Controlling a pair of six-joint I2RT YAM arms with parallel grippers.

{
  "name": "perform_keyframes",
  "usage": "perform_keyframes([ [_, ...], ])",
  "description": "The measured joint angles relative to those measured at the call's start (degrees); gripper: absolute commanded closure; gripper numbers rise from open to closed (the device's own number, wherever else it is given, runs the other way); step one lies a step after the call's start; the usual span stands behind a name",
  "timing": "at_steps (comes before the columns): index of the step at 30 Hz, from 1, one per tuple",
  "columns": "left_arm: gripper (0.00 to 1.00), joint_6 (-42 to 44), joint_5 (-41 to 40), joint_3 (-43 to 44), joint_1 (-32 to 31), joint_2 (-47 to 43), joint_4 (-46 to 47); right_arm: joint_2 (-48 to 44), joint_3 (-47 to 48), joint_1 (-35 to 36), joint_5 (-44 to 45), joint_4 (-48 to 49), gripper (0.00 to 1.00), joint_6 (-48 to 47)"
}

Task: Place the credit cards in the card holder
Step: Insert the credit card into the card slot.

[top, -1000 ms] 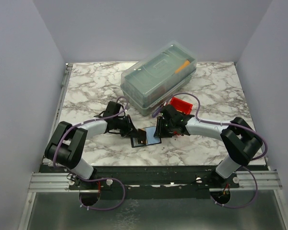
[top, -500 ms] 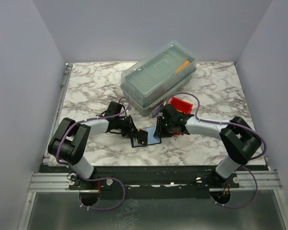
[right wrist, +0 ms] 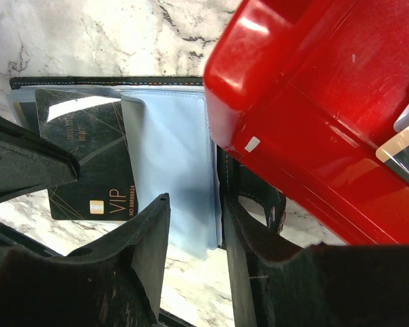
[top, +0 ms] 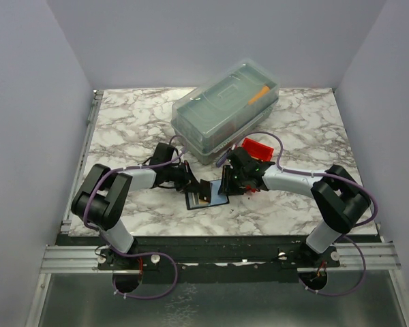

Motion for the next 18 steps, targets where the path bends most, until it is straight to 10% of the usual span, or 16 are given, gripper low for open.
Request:
perform_keyframes([
  [18,1.0,-10.8,-3.3,-7.5,-1.5,-1.9,12.3,0.1,0.1,-0.3,-0.5,-0.2,0.6,0.1],
])
